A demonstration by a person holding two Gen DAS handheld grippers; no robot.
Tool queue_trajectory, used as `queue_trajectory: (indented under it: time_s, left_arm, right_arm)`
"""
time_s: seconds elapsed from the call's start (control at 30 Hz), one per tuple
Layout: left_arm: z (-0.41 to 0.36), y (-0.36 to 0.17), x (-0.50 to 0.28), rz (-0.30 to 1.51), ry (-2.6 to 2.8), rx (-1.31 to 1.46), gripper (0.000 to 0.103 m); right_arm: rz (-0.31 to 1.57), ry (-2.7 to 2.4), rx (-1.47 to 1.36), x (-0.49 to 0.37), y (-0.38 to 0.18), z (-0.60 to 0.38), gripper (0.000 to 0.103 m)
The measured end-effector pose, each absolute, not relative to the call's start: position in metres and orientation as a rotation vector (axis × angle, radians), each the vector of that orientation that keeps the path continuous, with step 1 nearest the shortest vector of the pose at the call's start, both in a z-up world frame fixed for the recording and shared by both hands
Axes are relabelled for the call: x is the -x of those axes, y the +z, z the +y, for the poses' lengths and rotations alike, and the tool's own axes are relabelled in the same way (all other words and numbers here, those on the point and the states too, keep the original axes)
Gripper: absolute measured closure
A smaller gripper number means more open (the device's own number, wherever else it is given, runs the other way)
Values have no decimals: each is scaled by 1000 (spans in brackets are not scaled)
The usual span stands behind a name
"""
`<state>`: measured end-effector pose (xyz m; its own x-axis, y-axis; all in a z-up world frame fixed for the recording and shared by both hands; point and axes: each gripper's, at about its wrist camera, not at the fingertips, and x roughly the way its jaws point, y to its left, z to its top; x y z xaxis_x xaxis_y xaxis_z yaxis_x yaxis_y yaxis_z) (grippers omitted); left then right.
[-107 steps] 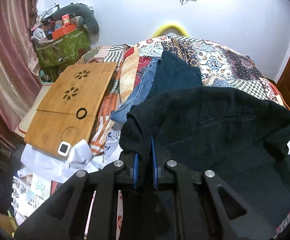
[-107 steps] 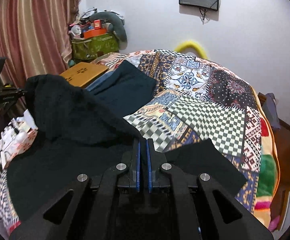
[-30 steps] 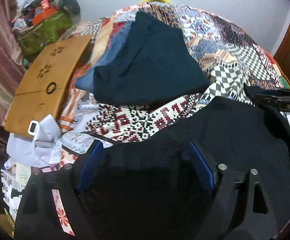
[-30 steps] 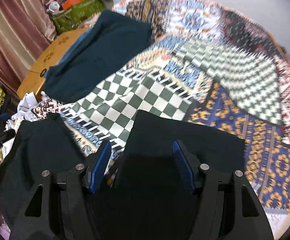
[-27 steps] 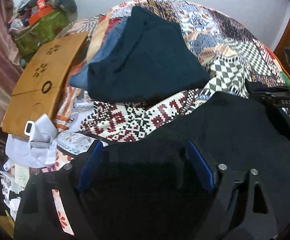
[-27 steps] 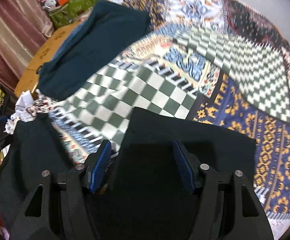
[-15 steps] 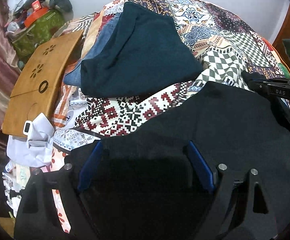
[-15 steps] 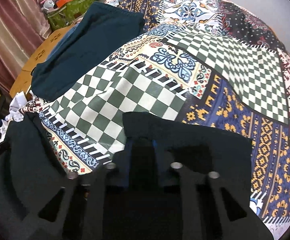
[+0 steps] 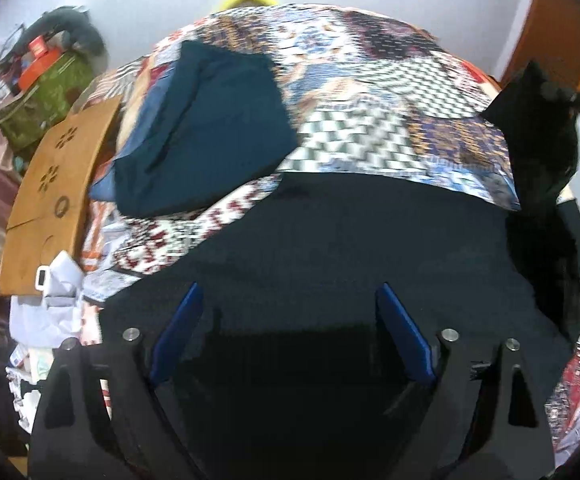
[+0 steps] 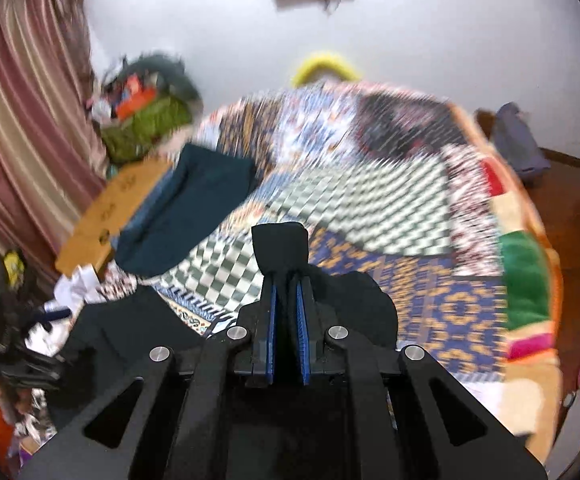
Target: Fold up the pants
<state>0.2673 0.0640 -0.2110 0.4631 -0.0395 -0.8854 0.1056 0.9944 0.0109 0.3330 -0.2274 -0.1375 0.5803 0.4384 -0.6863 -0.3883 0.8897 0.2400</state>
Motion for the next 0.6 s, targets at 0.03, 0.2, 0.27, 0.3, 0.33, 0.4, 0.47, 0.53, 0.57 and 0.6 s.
queue_trajectory:
  time_s: [0.03, 0.2, 0.27, 0.3, 0.33, 0.4, 0.47, 0.53, 0.57, 0.6]
  left_arm:
    - [56, -211, -265, 1089, -102, -71, 12]
    - [23, -216, -255, 1123, -140, -111, 12]
    - [15, -220, -251, 1139, -148, -131, 12]
    - [12, -222, -248, 1146, -152, -139, 12]
    - [9, -224, -246, 1152, -154, -147, 12]
    - [6, -226, -240, 1143, -144, -155, 11]
    - [7, -225, -236, 1140, -137, -138, 9]
    - [11, -226, -236, 1149, -137, -105, 9]
    - [13, -227, -235, 1155, -136, -84, 8]
    - [15, -227, -235, 1158, -137, -72, 8]
  right_arm:
    - [798, 473, -77, -328, -129, -238, 95]
    - [688, 425, -130, -290, -92, -294, 95]
    - [663, 402, -131, -274, -87, -314, 95]
    - [662, 391, -129, -267, -88, -321, 95]
    - [667, 378, -135, -260, -90, -330, 96]
    - [689, 356, -151, -250, -100, -345, 96]
    - [717, 331, -169, -240, -114, -357, 96]
    - [757, 309, -201, -231, -132, -370, 96]
    - [778, 299, -216, -226, -142, -375, 96]
    - [800, 287, -234, -220, -153, -380, 97]
